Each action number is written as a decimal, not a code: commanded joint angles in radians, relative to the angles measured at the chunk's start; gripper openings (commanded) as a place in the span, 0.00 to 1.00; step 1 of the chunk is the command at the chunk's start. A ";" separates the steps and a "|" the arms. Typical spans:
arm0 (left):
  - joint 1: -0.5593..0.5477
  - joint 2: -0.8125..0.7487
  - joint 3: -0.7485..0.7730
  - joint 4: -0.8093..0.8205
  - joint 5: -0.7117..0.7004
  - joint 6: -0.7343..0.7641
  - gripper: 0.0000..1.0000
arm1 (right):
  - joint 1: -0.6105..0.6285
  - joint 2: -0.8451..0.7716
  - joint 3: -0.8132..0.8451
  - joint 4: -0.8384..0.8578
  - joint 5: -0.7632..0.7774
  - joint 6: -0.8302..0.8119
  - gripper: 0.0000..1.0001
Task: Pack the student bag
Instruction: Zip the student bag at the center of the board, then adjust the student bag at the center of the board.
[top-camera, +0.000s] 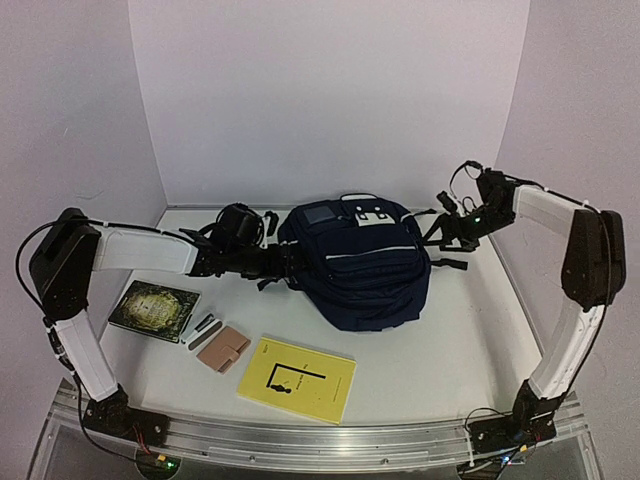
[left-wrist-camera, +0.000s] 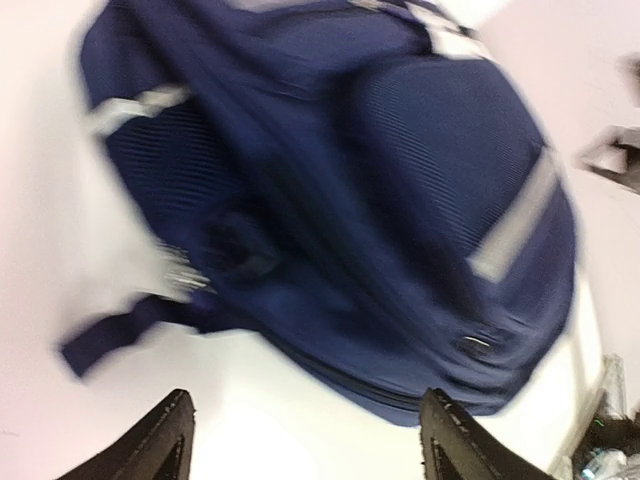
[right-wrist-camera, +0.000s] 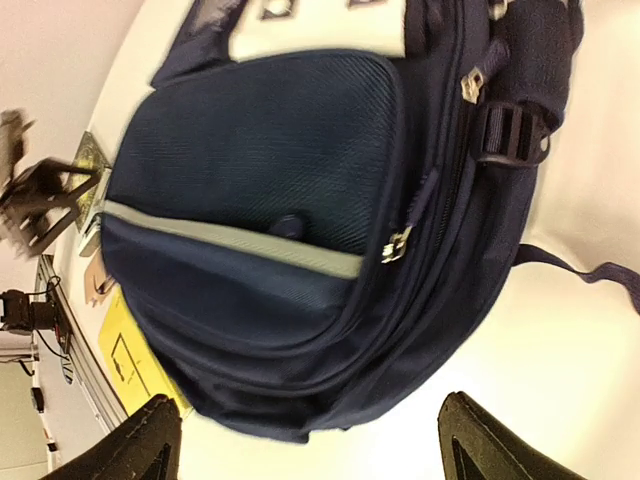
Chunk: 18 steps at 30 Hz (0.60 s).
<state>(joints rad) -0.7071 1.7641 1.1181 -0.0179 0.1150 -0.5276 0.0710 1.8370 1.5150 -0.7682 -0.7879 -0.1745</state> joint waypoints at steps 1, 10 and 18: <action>-0.093 0.007 -0.026 0.146 0.093 -0.091 0.80 | 0.026 0.111 -0.020 0.054 -0.059 0.061 0.88; -0.091 0.167 0.037 0.247 0.161 -0.152 0.76 | 0.195 0.048 -0.284 0.191 -0.161 0.112 0.57; 0.076 0.264 0.226 0.078 0.142 -0.081 0.72 | 0.517 -0.095 -0.383 0.412 -0.138 0.271 0.55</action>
<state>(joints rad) -0.7170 1.9827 1.1740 0.0817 0.3138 -0.6424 0.3755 1.8256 1.1326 -0.4419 -0.8496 0.0377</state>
